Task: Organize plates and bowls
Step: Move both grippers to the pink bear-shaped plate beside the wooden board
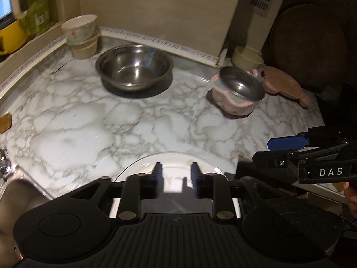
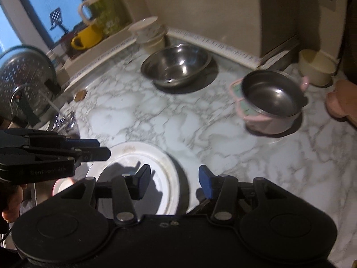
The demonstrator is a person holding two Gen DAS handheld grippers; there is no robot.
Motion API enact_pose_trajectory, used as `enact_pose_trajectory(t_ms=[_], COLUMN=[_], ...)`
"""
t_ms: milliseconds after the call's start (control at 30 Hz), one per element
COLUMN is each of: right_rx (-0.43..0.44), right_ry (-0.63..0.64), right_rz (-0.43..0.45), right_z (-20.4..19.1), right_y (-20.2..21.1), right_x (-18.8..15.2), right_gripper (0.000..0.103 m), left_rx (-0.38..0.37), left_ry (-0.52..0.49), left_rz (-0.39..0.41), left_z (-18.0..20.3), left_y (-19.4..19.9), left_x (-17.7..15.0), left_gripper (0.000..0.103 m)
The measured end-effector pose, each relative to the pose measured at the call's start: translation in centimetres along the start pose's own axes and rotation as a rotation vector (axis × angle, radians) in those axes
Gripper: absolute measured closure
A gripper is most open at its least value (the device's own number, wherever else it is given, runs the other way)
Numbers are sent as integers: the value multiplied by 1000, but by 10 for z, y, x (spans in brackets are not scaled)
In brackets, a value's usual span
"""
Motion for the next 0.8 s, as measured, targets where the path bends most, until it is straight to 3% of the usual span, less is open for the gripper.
enact_pose_trajectory(t_ms=[133,267,433,800], right_rx=[-62,-137,-230,-341], right_ry=[-53,-102,-175,-290], right_rz=[35,51,35,-86], right_z=[29,68,127,241], right_y=[16,37,58,55], right_x=[0,5,12,13], right_gripper=[48,38,30,16], left_rx=[-6,-23,-27,-5], left_ry=[-54,-79,-114,-203], left_rz=[31,20,17,-52], left_z=[25,55,103,206], left_y=[1,-5,-18,-90], left_x=[12,31,60,108], left_gripper=[42,41,25,25])
Point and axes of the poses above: each gripper's, at about its wrist camera, not at the fingertips, and y roughly against the way its jaws point, z to its right, x to its top, the point moved 1 cm from there along -y, roughly the way its jaws point, and after that the axes turned 7 degrees about y, right-handed, at the moved point
